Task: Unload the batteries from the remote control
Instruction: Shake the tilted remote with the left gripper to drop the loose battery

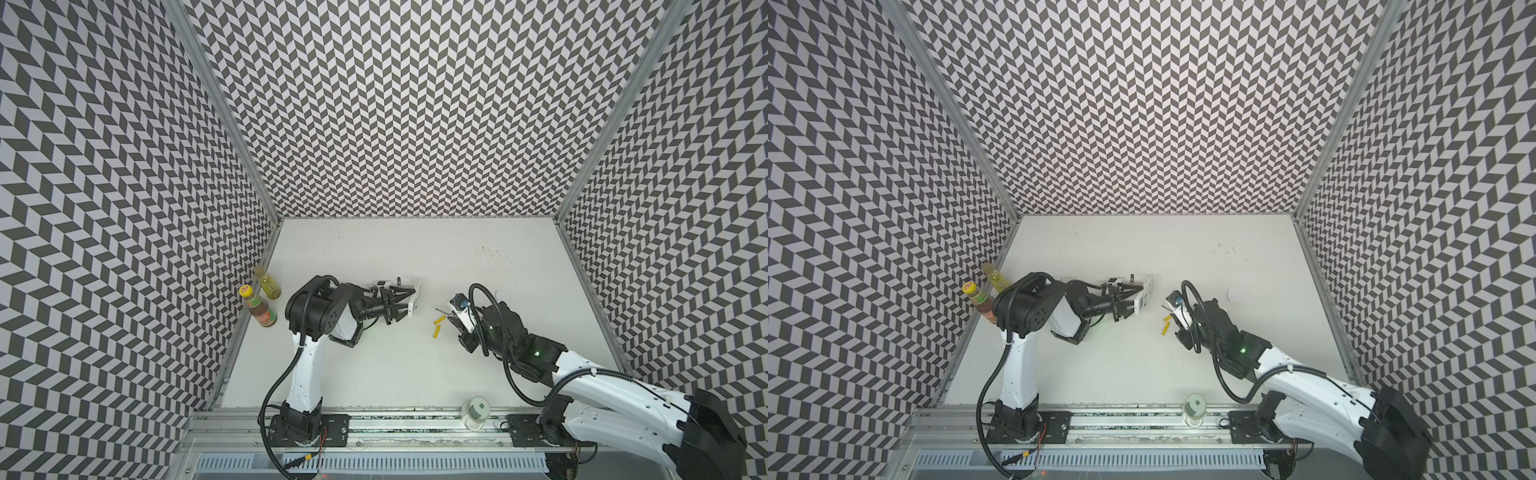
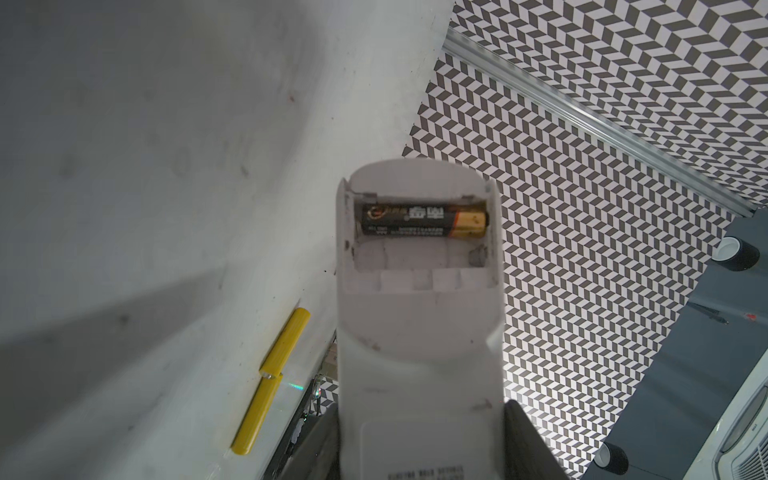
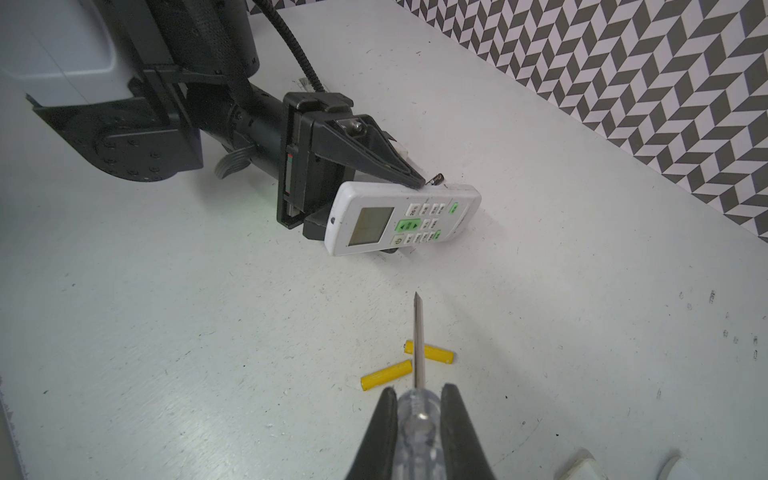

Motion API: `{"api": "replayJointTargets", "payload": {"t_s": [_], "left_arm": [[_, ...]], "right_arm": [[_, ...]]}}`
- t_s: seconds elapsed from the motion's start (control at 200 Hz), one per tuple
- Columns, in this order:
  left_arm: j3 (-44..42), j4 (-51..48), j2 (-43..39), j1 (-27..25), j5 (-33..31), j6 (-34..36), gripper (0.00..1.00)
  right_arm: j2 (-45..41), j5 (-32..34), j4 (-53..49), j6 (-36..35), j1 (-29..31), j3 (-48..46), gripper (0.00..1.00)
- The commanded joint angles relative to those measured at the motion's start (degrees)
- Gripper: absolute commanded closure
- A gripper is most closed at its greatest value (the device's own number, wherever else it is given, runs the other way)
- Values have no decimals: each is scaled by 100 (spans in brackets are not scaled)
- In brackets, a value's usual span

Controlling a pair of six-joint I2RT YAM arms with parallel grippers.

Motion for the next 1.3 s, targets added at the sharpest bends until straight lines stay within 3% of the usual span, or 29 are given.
{"api": "replayJointTargets", "payload": {"t_s": [0.0,0.135,0.21,0.371,0.446,0.571,0.721,0.967,1.132,1.292], "left_arm": [[131,16,-367,-2,380,613,100],[298,-879,-846,-107,709,1468,100],[449,-1971,-1226,-163,837,2292,100],[1053,-5681,-2002,-196,908,5290,100],[1421,-7080,-2223,-196,501,6504,100],[1638,-7941,-2490,-185,233,7552,100],[1785,-8982,-2906,-238,-704,8794,100],[926,-9064,-4129,-633,-3361,9590,100],[112,-8549,-4347,-656,-3700,9073,100],[-46,-8460,-4399,-669,-4048,9137,96]], "right_arm": [[28,35,121,-37,-12,247,100],[-135,206,195,-67,-35,197,100],[-217,148,233,-10,-87,219,100],[-311,-39,360,40,-199,222,100],[-324,-108,353,75,-236,248,100],[-430,-154,340,58,-261,210,100],[-568,-196,314,149,-307,168,100],[-554,-471,649,338,-316,-75,100],[-259,-842,1217,342,-316,-228,100],[140,-1063,781,334,-308,134,100]]}}
